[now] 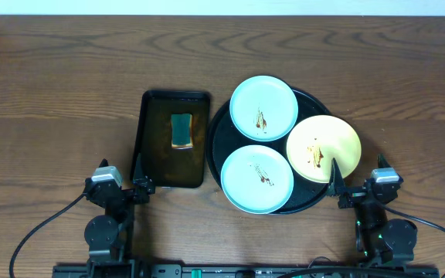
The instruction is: Clean dirty plates on tray and stack at the side
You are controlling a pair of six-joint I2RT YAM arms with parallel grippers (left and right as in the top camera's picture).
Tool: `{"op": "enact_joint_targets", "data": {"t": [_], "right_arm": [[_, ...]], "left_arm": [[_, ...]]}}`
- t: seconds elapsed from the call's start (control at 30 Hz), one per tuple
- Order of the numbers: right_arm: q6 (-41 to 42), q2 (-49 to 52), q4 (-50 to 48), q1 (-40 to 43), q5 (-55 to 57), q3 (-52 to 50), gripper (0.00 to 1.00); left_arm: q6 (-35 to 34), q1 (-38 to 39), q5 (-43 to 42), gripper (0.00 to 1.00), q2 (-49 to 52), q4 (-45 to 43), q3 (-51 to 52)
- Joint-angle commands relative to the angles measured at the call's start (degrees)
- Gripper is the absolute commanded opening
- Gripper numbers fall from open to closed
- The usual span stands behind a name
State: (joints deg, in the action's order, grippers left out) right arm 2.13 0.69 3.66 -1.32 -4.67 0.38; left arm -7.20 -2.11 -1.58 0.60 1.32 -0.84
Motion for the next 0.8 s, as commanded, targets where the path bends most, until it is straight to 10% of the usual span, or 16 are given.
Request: {"op": "enact_joint_targets", "data": {"t": [0.0,0.77], "right_arm": [[-0.1,-0.3,0.3,-0.6,0.3,-0.1,0.99],[0.2,-0.3,0.4,-0.6,1.0,0.0,0.99]], "left_arm": [[1.0,-0.2,0.7,0.82,-0.4,2.7,0.6],[1.0,-0.2,0.7,0.82,-0.2,2.8,0.6]]}}
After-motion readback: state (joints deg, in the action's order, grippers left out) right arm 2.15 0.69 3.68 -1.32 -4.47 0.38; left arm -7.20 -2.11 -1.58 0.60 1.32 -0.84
